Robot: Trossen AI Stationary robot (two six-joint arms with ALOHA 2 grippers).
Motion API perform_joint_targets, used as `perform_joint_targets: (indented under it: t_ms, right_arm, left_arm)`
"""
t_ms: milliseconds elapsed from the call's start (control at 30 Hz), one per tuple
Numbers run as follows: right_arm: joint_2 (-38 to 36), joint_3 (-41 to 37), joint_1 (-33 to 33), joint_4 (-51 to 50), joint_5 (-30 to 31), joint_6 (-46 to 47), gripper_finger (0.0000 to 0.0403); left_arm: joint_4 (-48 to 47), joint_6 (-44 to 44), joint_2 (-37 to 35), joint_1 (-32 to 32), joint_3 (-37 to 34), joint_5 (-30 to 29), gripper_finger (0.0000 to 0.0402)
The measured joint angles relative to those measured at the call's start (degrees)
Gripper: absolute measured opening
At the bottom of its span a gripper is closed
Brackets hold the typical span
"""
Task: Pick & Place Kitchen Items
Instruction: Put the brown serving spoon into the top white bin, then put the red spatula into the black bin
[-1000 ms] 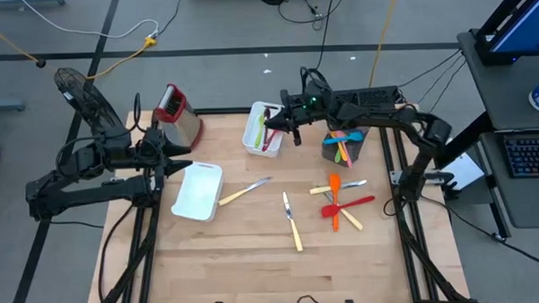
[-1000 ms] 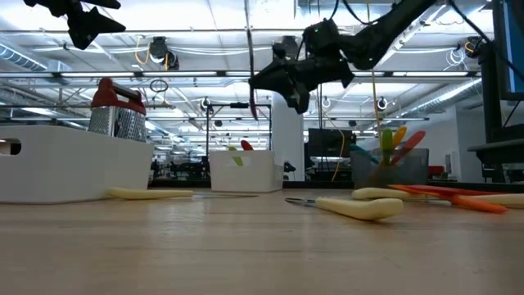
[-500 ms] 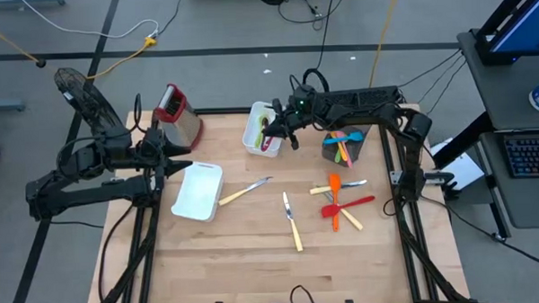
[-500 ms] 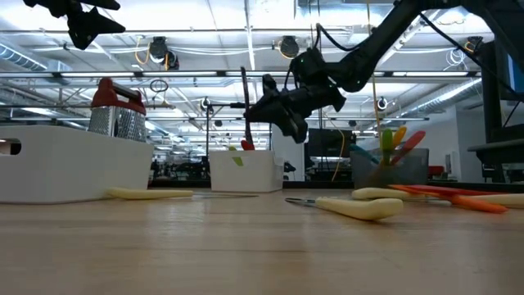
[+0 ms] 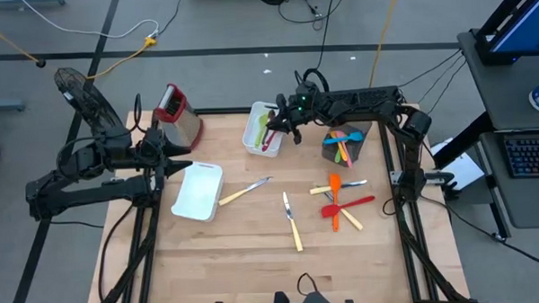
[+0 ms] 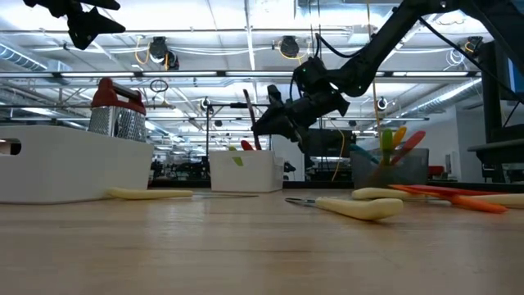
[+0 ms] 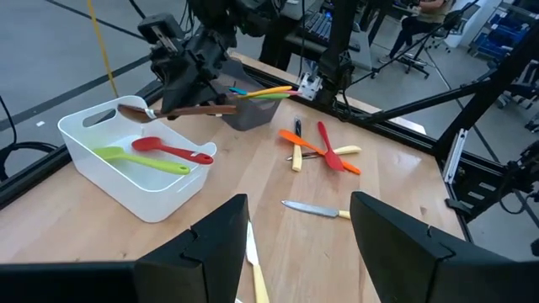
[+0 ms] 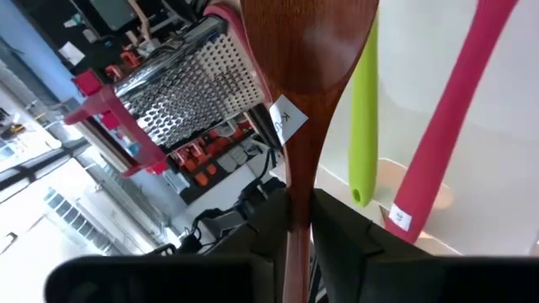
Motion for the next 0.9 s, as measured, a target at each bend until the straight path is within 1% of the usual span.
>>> perform_joint_targets:
  t_ms: [233, 300, 533, 667, 767, 900]
  right_arm:
    - [0.0, 0.0, -0.2, -2.0, 0.0, -4.9, 0.0045]
    - [0.0, 0.0, -0.3, -2.6, 0.1, -5.9, 0.0051]
    - [0.0, 0.0, -0.3, -4.8, 2.8, -8.1, 0.0103]
    - [0.0, 0.0, -0.3, -4.6, 3.0, -9.3, 0.0134]
    - [0.0, 0.0, -0.3, -4.6, 2.9, -9.8, 0.0149]
    - [0.0, 0.0, -0.2, -2.7, 2.8, -9.8, 0.0157]
  left_arm:
    - [0.0, -0.2, 0.0, 0.0, 0.0, 0.0, 0.0216]
    - [0.0, -0.2, 0.0, 0.0, 0.0, 0.0, 0.0216]
    - [0.0, -0.3, 0.0, 0.0, 0.0, 0.0, 0.0216]
    - [0.0, -0.3, 0.0, 0.0, 0.0, 0.0, 0.0216]
    - [0.0, -0.8, 0.0, 0.0, 0.0, 0.0, 0.0216]
    - [0.0, -1.4, 0.0, 0.0, 0.0, 0.0, 0.0216]
